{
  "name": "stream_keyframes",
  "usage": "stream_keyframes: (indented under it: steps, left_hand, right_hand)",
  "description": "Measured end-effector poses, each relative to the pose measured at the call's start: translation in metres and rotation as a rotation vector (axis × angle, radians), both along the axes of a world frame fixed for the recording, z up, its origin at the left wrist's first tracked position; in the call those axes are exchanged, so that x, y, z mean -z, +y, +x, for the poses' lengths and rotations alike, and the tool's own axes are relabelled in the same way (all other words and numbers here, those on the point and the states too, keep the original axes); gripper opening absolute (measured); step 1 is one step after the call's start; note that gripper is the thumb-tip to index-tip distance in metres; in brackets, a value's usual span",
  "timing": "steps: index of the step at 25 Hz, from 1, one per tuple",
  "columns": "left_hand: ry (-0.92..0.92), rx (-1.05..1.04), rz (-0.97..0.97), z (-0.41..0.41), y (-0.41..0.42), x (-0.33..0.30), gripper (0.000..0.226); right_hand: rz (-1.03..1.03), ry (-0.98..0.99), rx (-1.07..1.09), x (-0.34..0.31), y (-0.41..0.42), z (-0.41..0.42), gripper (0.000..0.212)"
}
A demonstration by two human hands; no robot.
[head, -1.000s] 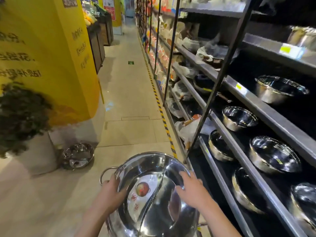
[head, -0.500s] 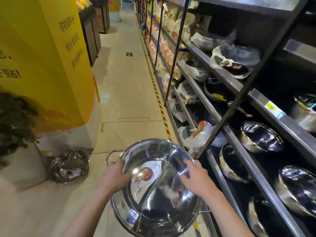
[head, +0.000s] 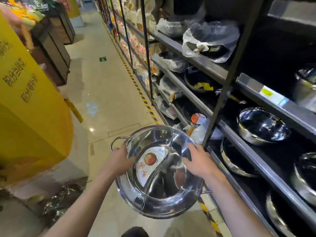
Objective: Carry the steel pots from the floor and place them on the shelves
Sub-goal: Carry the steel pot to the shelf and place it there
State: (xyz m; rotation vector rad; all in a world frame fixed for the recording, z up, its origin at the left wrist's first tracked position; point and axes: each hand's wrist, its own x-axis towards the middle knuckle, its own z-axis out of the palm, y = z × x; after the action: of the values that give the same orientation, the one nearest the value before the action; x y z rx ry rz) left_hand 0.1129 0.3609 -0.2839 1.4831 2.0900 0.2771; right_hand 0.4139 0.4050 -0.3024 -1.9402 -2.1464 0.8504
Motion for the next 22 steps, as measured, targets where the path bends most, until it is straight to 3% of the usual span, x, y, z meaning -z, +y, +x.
stream_keyframes:
  steps: [3,8,13,17,22]
  left_hand:
    - [-0.032,0.124,-0.039,0.018,0.048,0.001,0.067]
    - [-0.056,0.401,-0.107,0.048,0.122,0.020,0.064]
    - [-0.085,0.623,-0.121,0.072,0.172,0.055,0.063]
    - [-0.079,0.786,-0.253,0.091,0.192,0.092,0.072]
    - [-0.057,0.898,-0.350,0.111,0.195,0.123,0.069]
  right_hand:
    - [-0.017,0.022,0.129,0.008,0.008,0.021,0.050]
    - [-0.093,0.039,0.398,0.034,0.002,0.042,0.043]
    - [-0.184,0.006,0.611,0.049,-0.024,0.038,0.055]
    - [-0.227,-0.018,0.806,0.068,-0.053,0.025,0.048]
    - [-0.286,0.013,0.890,0.101,-0.078,0.024,0.056]
